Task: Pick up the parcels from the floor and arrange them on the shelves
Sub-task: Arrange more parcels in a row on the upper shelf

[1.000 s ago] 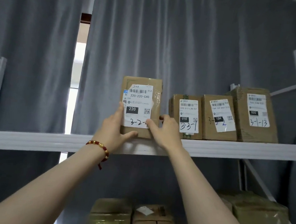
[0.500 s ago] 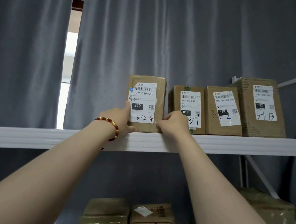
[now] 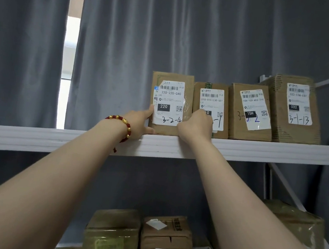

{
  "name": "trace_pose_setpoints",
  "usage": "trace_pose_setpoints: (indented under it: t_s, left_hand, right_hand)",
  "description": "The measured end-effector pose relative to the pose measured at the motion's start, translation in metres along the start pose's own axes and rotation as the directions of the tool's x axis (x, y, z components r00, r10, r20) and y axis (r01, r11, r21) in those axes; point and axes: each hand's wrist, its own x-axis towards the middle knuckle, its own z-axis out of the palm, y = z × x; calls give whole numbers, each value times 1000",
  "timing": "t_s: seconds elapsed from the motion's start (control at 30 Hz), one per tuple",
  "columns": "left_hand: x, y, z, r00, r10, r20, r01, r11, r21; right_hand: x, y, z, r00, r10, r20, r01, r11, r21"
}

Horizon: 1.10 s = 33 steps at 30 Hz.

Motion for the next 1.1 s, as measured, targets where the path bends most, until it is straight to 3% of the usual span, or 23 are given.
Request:
trace_pose_setpoints:
  t_s: [0.27,0.63,0.77,0.93,1.1]
  left_hand:
    - [-3,-7,5,1000,8,-2,-8,983,-185]
    - [-12,-6,3,997,28,-68,-47,954,-296]
    - [-19,-5,3,986,48,-157,-97,942,-322]
    - [-33,-8,7,946,-53,-319,-54,947,-318]
    - [-69,-14,14,911,37,-412,-116,979,-170]
  right_hand:
    - [-1,-1,-2,1000,-15,19,17,995,-102]
    - [0,-3,-2,997,-15,75,29,981,-193]
    - [1,-6,-4,991,3,136,23,982,-189]
    - [-5,-9,-6,993,8,115,15,979,-202]
    - [-23,-7,5,997,-73,32,78,982,-170]
